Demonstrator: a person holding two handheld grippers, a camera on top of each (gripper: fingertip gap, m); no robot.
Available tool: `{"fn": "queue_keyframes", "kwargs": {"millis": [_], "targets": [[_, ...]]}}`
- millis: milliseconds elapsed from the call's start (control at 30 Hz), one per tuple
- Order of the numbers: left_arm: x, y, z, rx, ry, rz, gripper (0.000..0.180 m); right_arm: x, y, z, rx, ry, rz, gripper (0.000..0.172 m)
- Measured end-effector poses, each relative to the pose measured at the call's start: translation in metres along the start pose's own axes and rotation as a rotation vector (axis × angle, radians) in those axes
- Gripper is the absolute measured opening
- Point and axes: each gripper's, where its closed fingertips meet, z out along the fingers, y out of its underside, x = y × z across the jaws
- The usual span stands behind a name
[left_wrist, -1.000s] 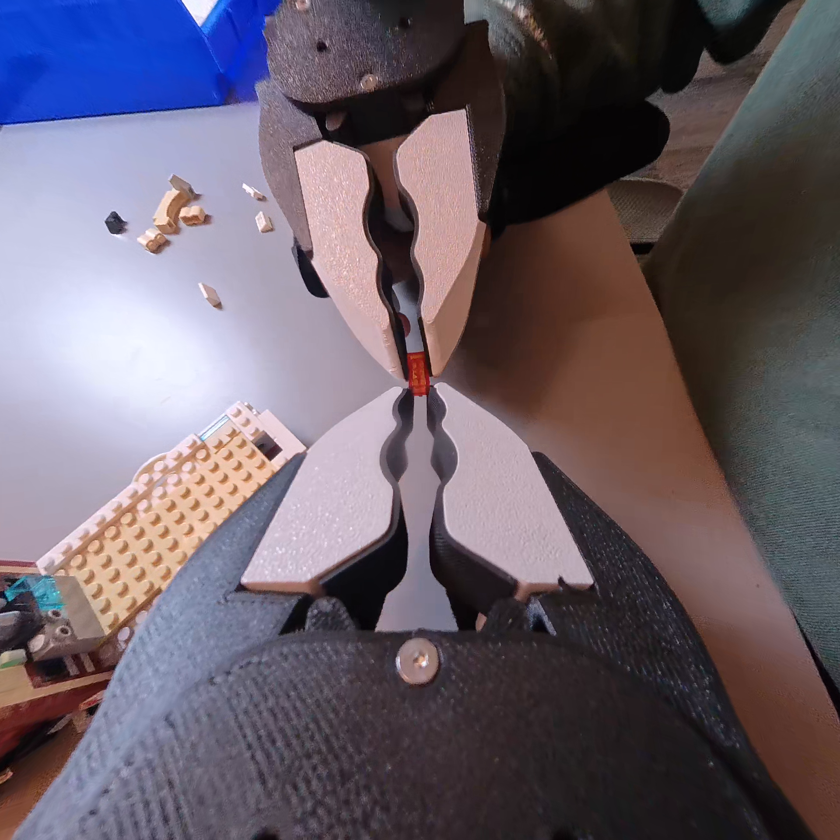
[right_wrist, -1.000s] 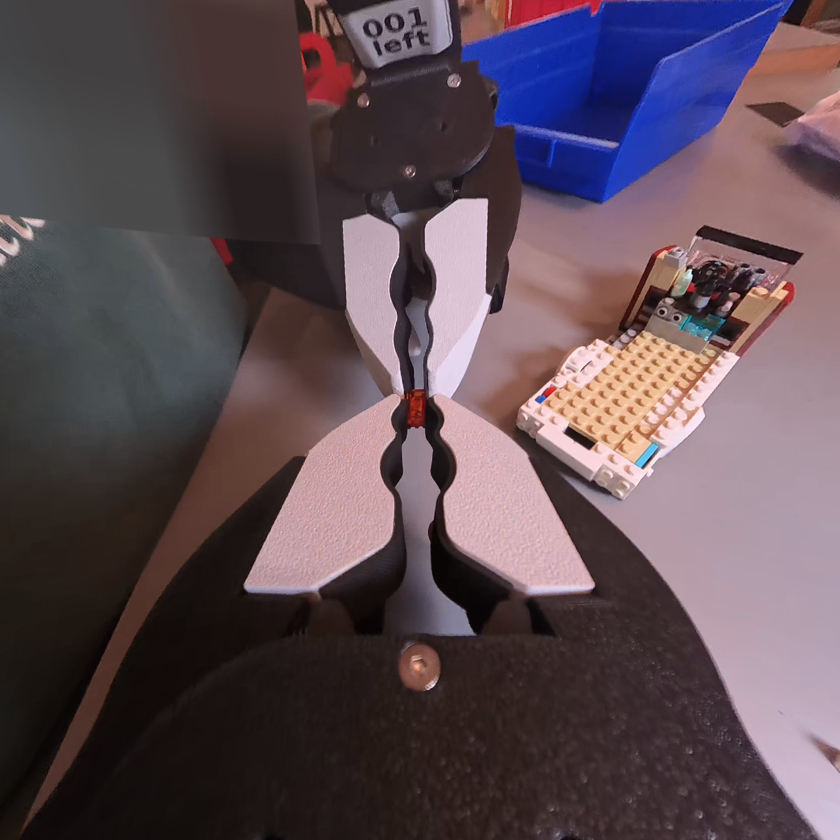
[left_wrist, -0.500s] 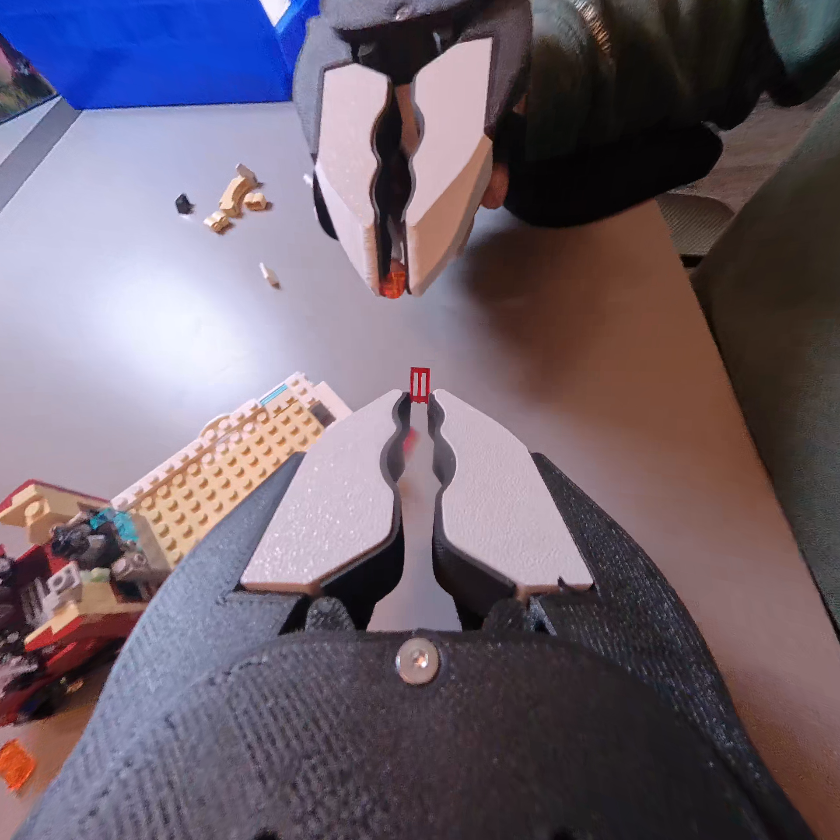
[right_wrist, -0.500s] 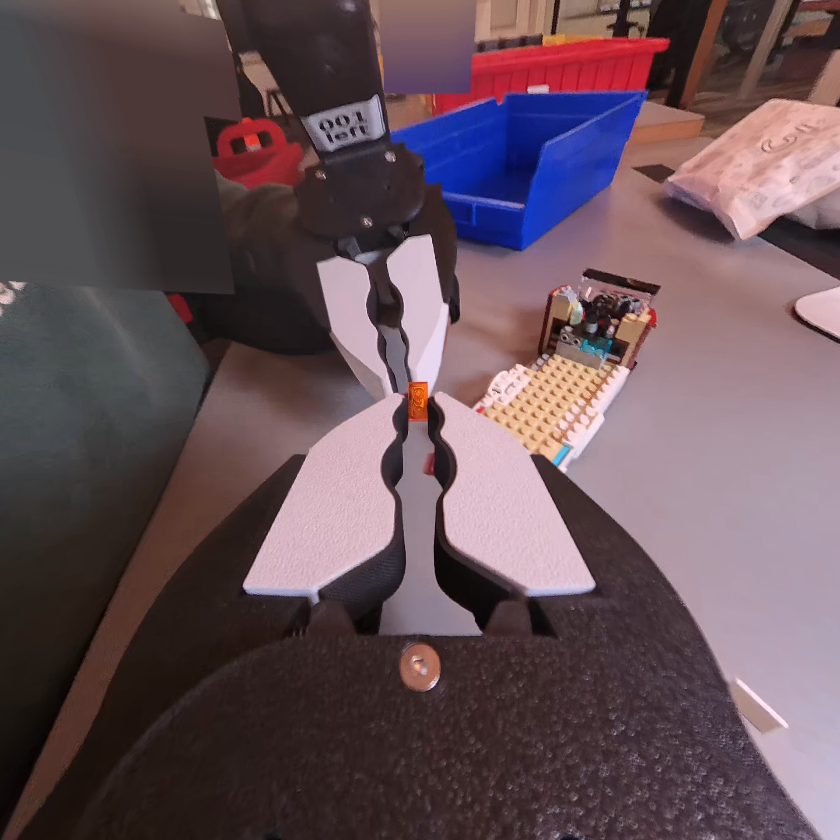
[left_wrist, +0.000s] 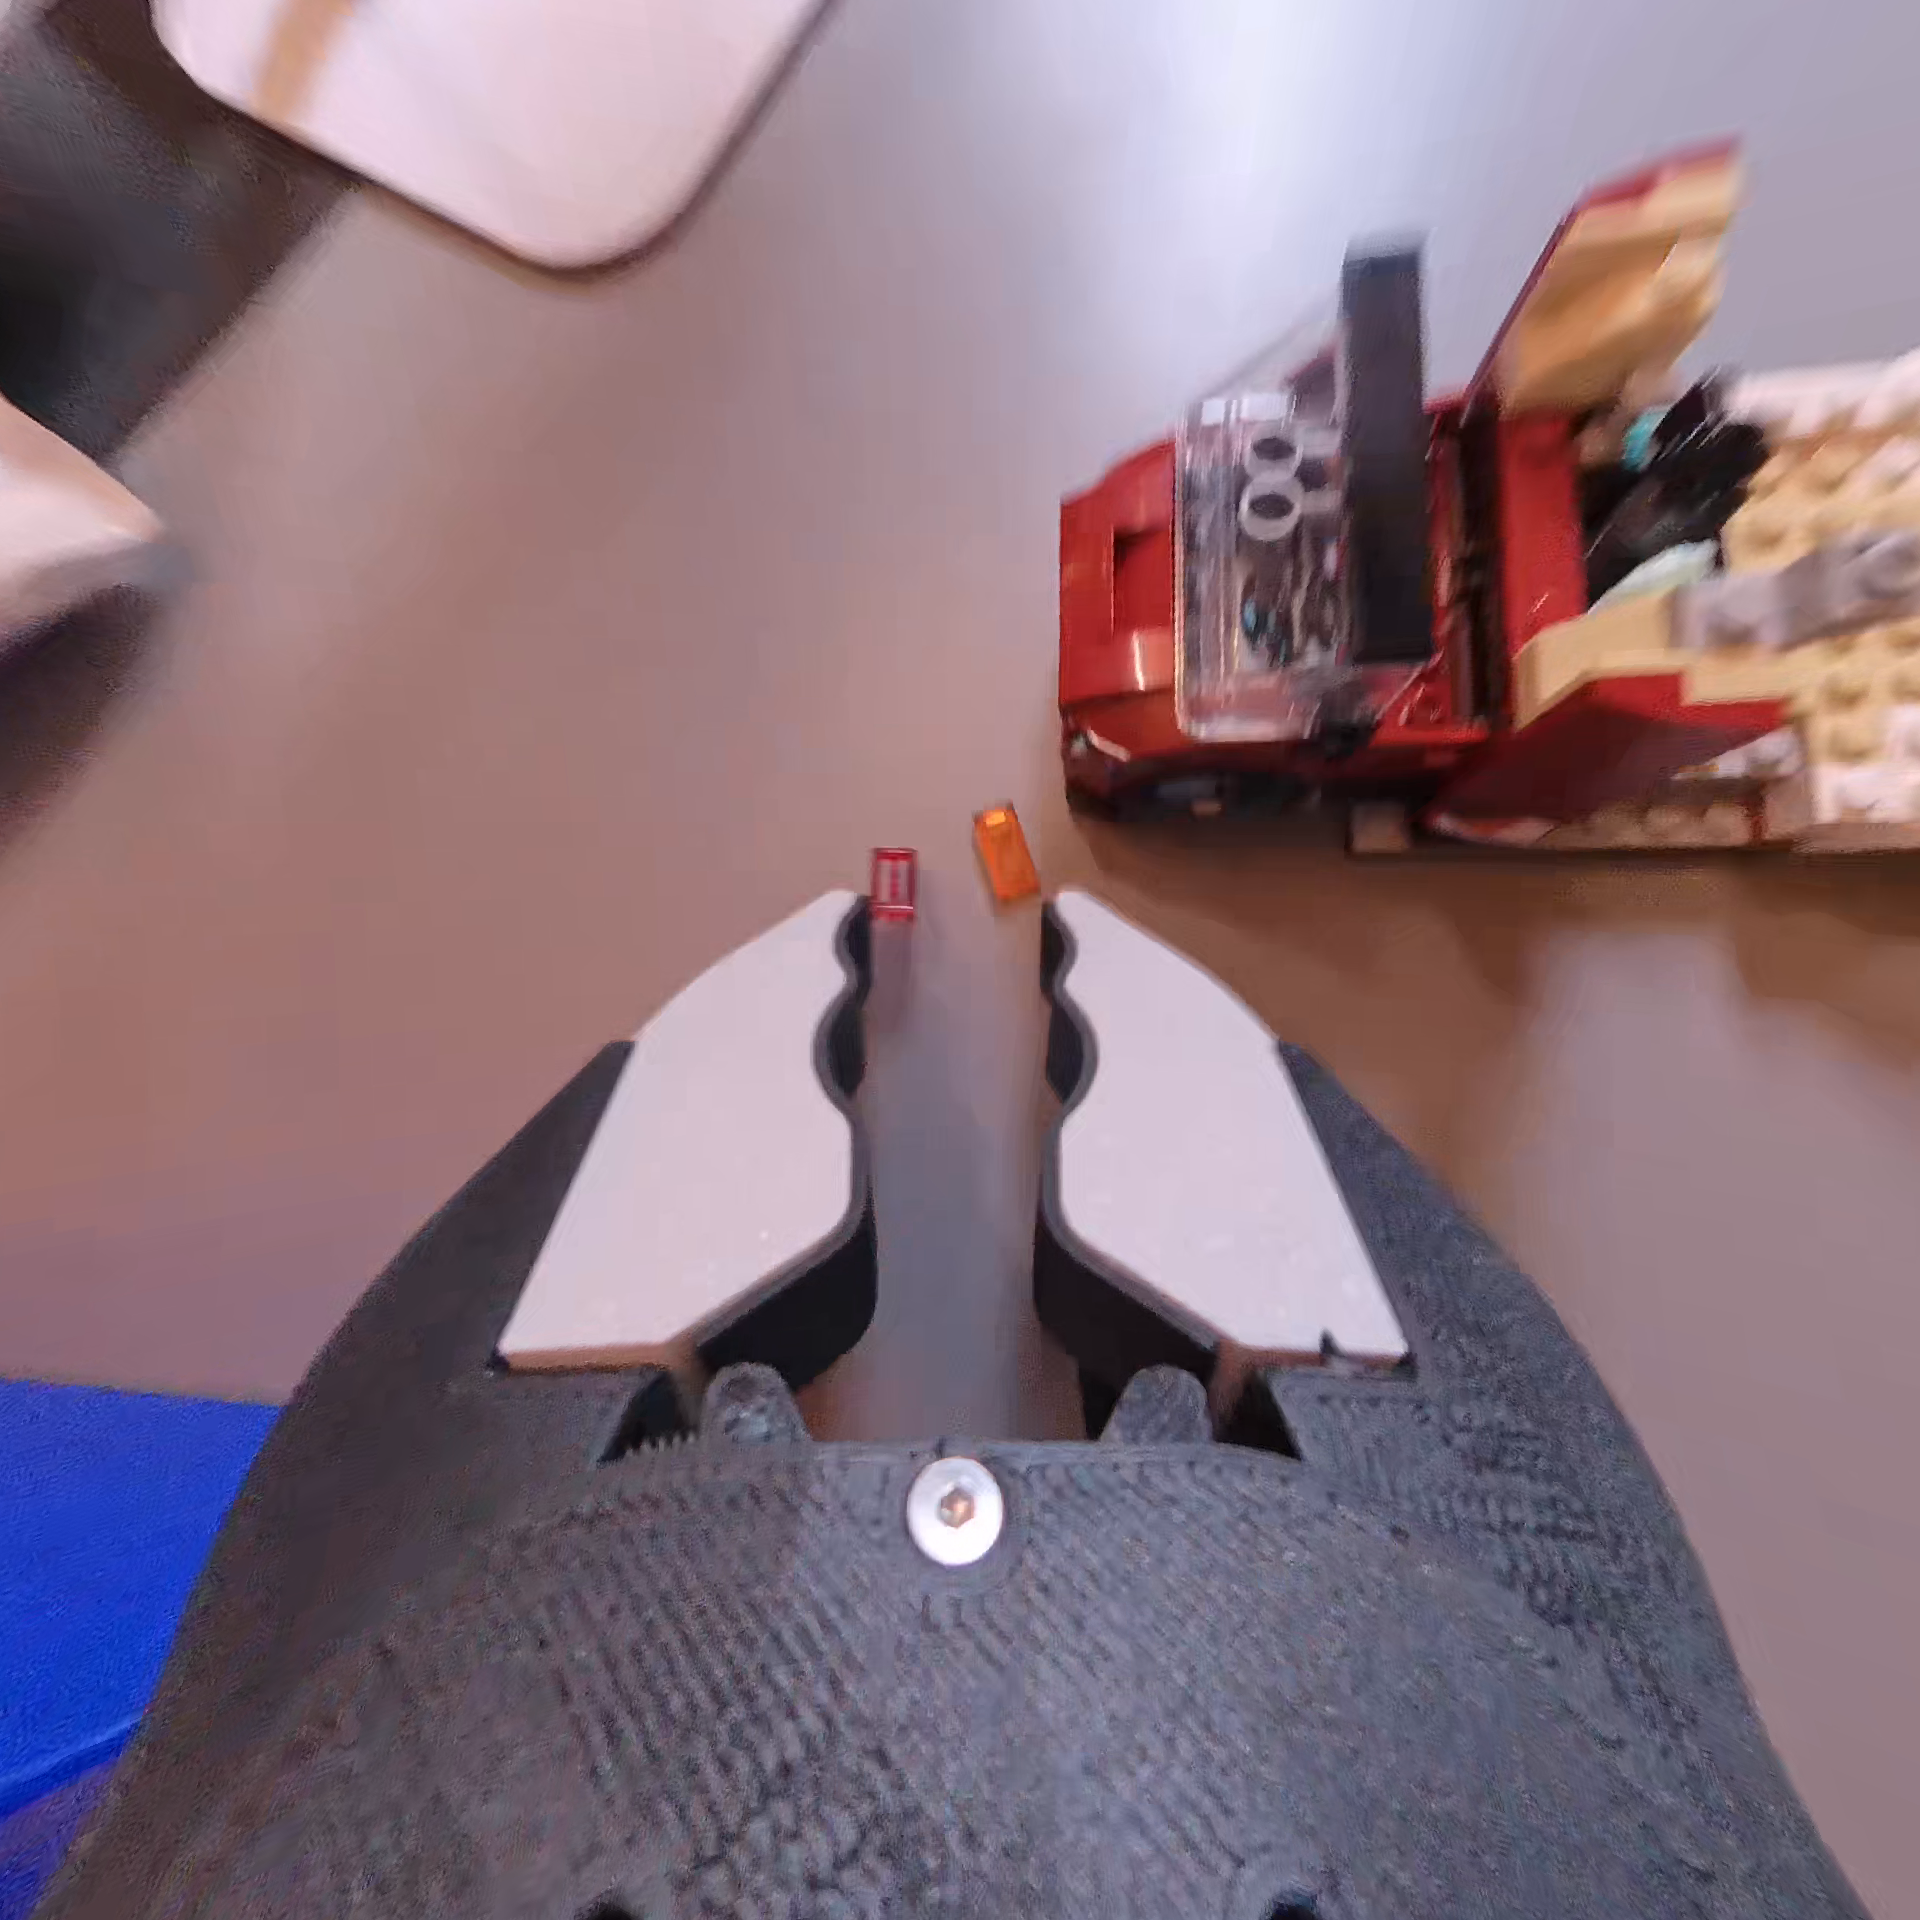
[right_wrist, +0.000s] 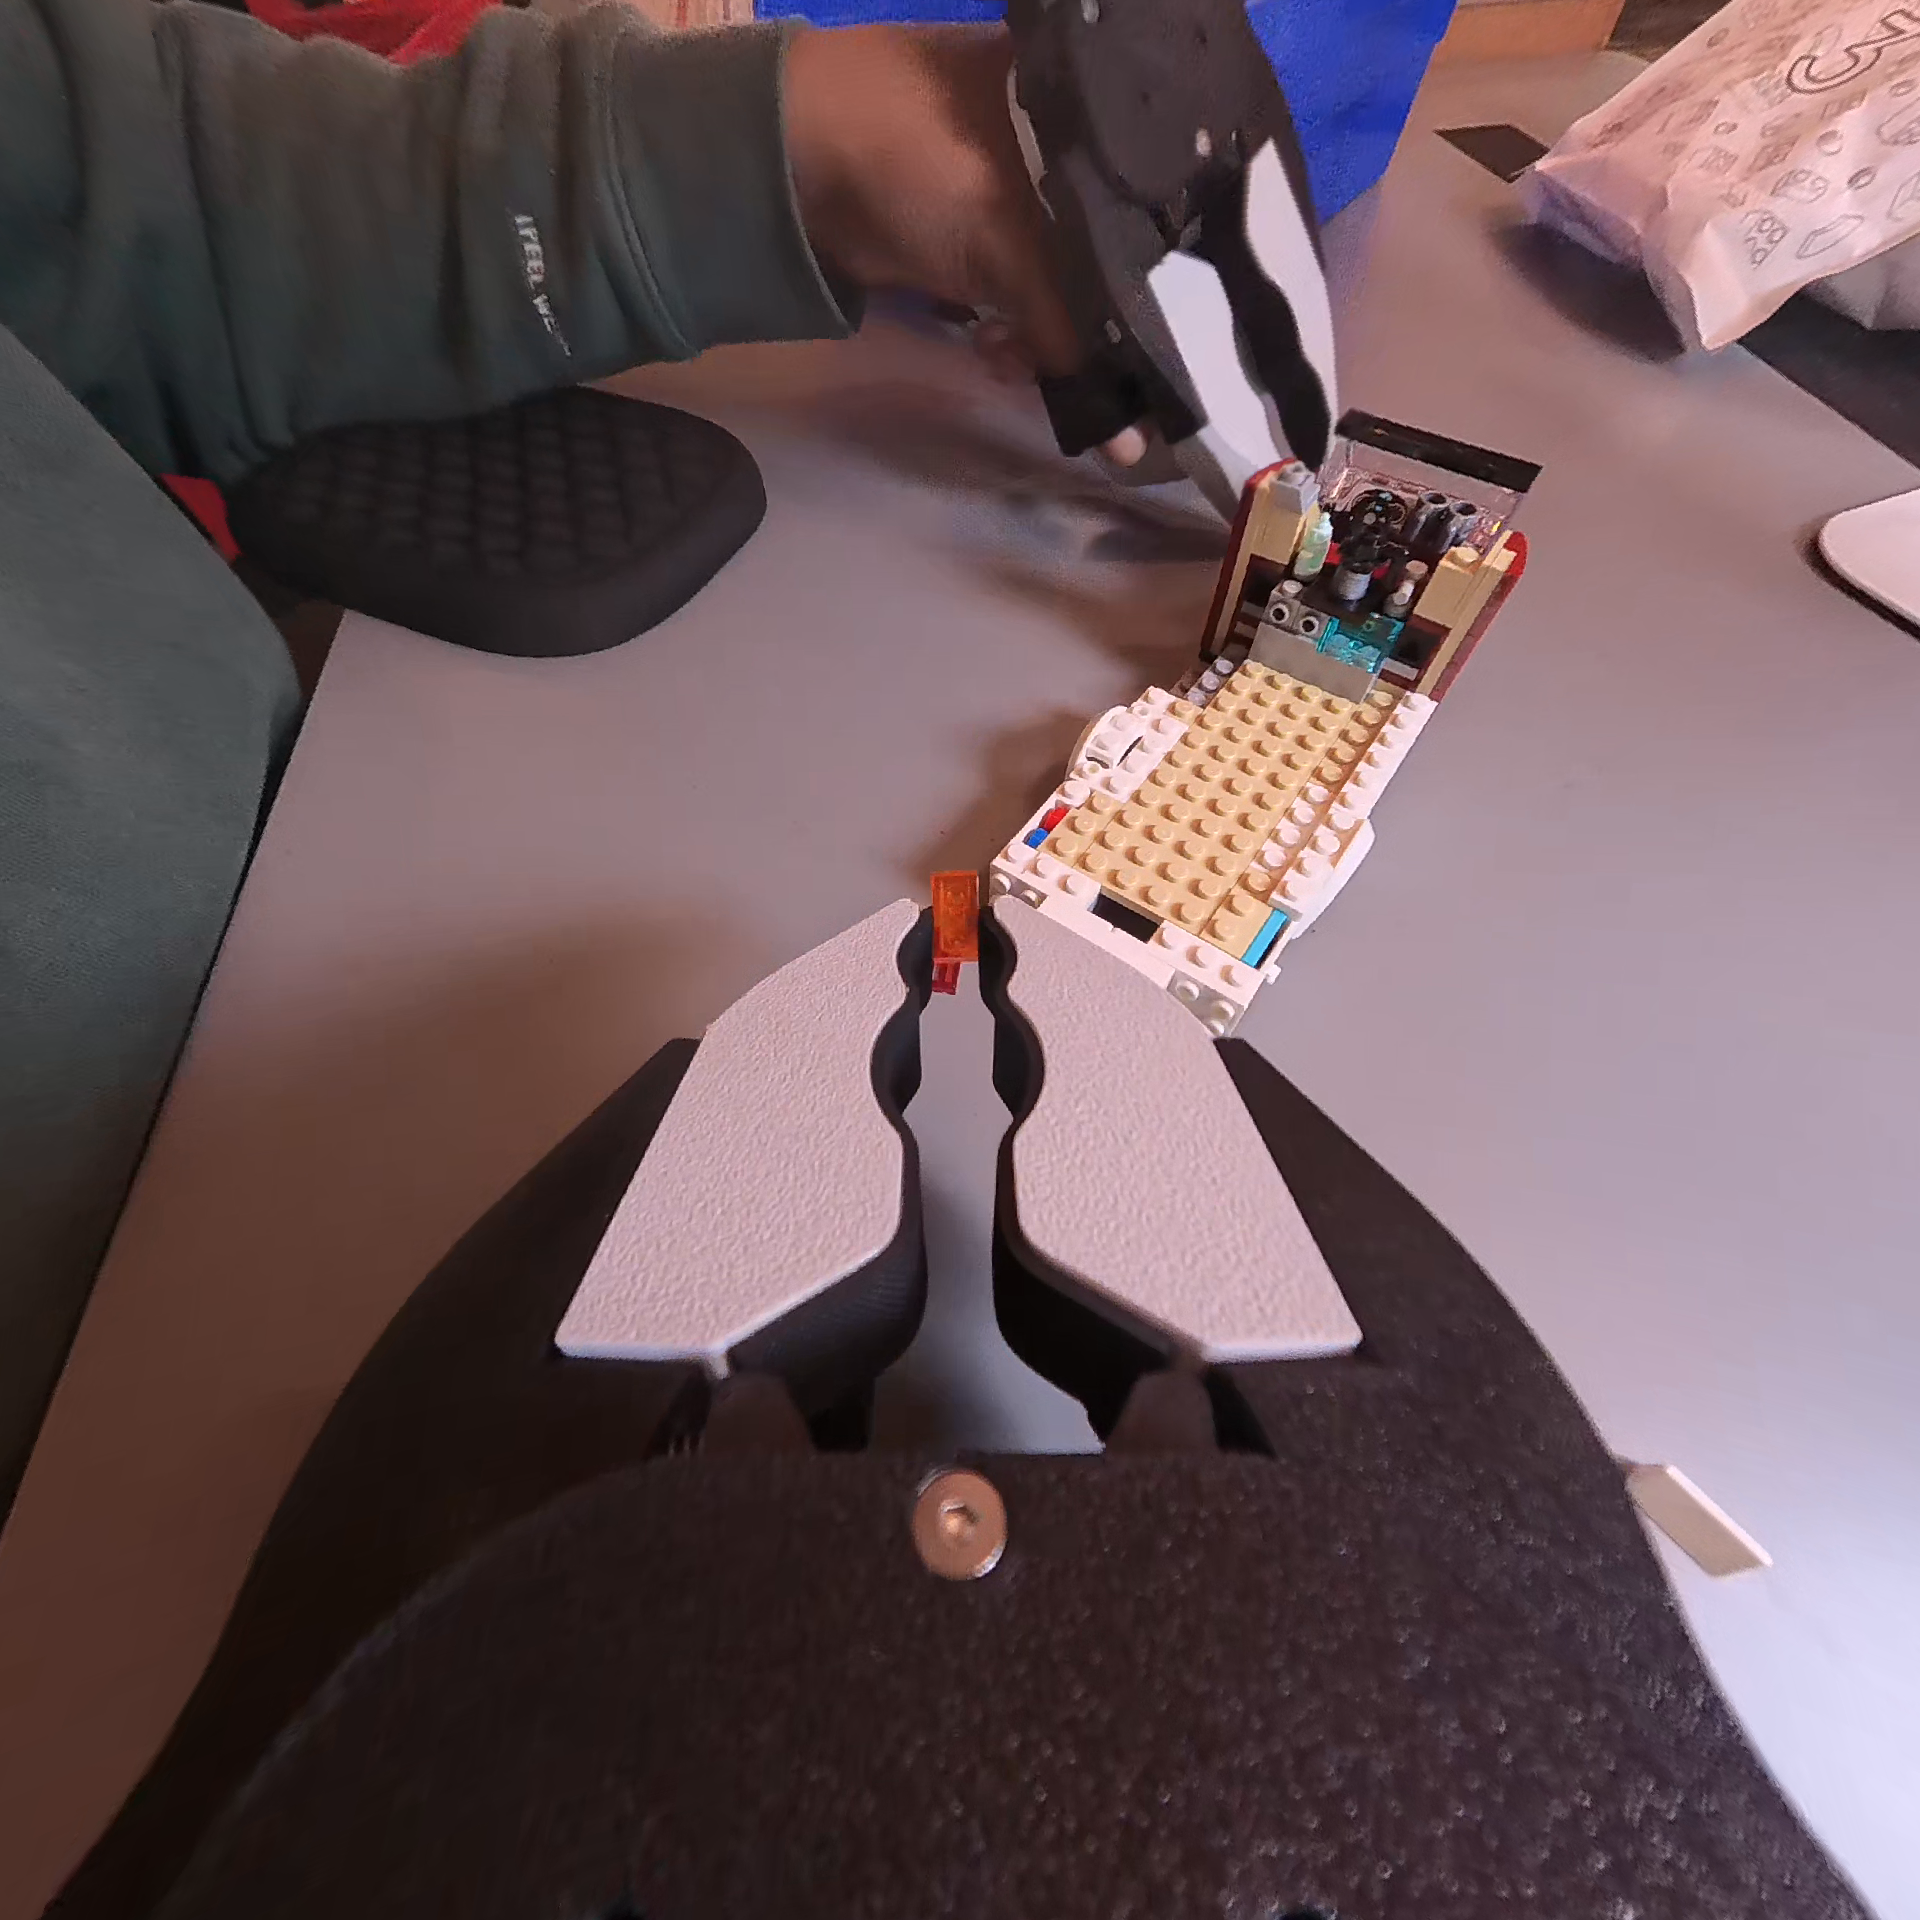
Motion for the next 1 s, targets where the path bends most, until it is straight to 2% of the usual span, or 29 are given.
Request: {"fn": "queue_keyframes", "kwargs": {"millis": [33,133,200,333,400,567,633,700,767,833,933,1000], "targets": [[0.003,-0.004,0.001,0.037,0.027,-0.025,0.032,0.000,0.000,-0.001,0.003,0.000,0.008,0.008],[0.006,0.000,-0.001,0.014,0.052,-0.003,0.055,0.003,-0.002,-0.003,0.015,0.007,0.027,0.008],[0.019,0.001,-0.002,0.019,0.124,0.018,0.076,0.004,-0.003,-0.004,0.021,0.005,0.043,0.008],[0.039,0.001,-0.003,0.055,0.234,0.057,0.087,0.006,-0.003,-0.003,0.024,0.008,0.070,0.008],[0.044,-0.011,-0.009,0.132,0.246,0.088,0.087,0.007,-0.003,-0.003,0.026,0.015,0.068,0.008],[0.069,-0.071,-0.066,0.535,0.248,0.239,0.076,0.008,-0.011,-0.005,0.074,0.030,0.058,0.008],[0.097,-0.084,-0.089,0.647,0.317,0.302,0.062,0.005,-0.018,-0.006,0.113,0.019,0.070,0.009],[0.134,-0.089,-0.101,0.732,0.339,0.440,0.048,0.000,-0.026,-0.006,0.163,-0.029,0.139,0.009],[0.171,-0.086,-0.102,0.757,0.338,0.599,0.043,-0.005,-0.035,-0.007,0.220,-0.095,0.228,0.008],[0.198,-0.086,-0.107,0.791,0.370,0.686,0.035,-0.011,-0.042,-0.008,0.260,-0.156,0.287,0.008],[0.211,-0.082,-0.103,0.771,0.330,0.804,0.022,-0.017,-0.045,-0.009,0.271,-0.217,0.334,0.008],[0.216,-0.080,-0.105,0.775,0.355,0.809,0.009,-0.017,-0.047,-0.011,0.281,-0.228,0.352,0.008]]}}
